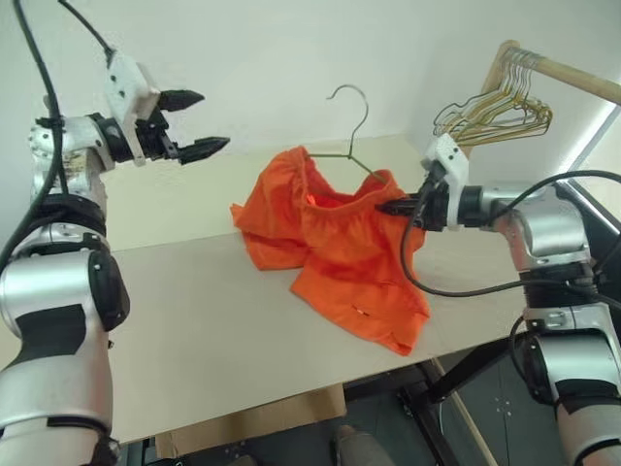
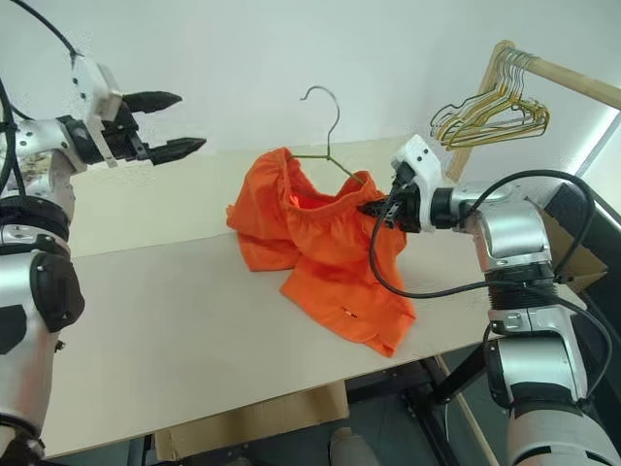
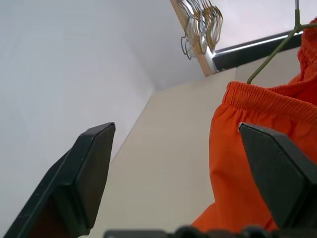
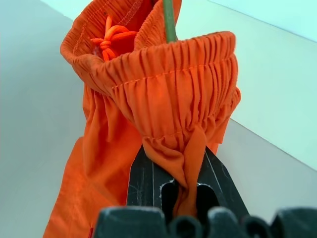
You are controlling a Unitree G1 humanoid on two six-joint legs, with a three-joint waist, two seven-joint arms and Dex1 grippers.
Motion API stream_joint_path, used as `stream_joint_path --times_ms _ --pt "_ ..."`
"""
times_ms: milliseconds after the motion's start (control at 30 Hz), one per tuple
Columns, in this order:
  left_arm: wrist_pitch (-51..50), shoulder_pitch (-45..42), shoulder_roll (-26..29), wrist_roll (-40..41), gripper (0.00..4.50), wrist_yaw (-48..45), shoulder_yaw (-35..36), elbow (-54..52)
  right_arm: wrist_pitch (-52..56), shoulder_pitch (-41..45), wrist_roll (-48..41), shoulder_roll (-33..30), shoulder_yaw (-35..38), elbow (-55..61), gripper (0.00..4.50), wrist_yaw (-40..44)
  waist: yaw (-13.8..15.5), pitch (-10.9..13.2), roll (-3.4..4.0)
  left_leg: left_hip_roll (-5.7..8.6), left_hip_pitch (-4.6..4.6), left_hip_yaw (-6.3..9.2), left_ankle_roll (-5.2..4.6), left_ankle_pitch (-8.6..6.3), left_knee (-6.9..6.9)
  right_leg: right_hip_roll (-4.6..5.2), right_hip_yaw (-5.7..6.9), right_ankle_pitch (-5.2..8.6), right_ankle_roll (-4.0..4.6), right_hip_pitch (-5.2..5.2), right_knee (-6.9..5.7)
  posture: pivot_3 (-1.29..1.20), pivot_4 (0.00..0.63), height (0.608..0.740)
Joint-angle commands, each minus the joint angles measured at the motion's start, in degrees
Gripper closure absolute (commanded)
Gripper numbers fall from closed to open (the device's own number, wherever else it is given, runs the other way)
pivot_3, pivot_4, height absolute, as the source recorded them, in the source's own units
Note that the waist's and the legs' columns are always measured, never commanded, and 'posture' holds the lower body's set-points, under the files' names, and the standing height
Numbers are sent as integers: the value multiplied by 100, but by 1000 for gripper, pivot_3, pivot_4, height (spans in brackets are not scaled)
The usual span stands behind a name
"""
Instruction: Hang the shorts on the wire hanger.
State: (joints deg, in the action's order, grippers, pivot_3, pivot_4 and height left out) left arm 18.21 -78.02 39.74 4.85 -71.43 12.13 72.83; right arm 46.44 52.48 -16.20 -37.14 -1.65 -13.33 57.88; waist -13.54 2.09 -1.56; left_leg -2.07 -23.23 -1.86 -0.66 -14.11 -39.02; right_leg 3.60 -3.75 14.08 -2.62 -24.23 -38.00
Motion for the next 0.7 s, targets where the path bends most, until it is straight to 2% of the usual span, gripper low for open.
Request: stream_joint_path --times_ms 33,167,333,500,600,700 --pt "-240 260 -194 607 183 -516 288 -577 1142 58 -270 -54 682 581 4500 -822 7 -1 1 0 0 0 0 0 0 1 0 0 0 0 0 -205 0 740" --pt "-1082 1117 -471 1330 183 -1398 269 -2053 2327 -217 -275 -99 1291 1259 4500 -1743 10 -2 2 4 -2 -1 1 0 1 9 1 0 0 2 -1 -226 0 740" --pt "-1878 1986 -636 1725 183 -1378 57 -3670 3566 -469 -126 -124 2066 1894 4500 -2702 -22 -2 2 13 -8 -2 0 0 1 19 -4 0 0 -3 -1 -260 0 740" --pt "-2313 2039 -771 2041 183 -1136 104 -4037 4373 -451 489 -116 2567 2438 4500 -3811 -79 -7 11 21 7 -4 -5 4 1 27 -8 1 -3 6 8 -287 0 740" --pt "-2427 2048 -809 2232 183 -1190 119 -4100 4582 -283 838 92 2758 2568 4500 -4395 -150 -9 14 26 12 -4 -12 11 0 31 -8 1 -5 9 14 -287 0 740" --pt "-2750 2103 -923 2723 183 -1510 223 -4237 4606 -19 1539 559 2986 2755 4500 -5357 -312 -11 23 27 18 -5 -13 14 1 28 -16 1 -5 8 4 -318 0 740"
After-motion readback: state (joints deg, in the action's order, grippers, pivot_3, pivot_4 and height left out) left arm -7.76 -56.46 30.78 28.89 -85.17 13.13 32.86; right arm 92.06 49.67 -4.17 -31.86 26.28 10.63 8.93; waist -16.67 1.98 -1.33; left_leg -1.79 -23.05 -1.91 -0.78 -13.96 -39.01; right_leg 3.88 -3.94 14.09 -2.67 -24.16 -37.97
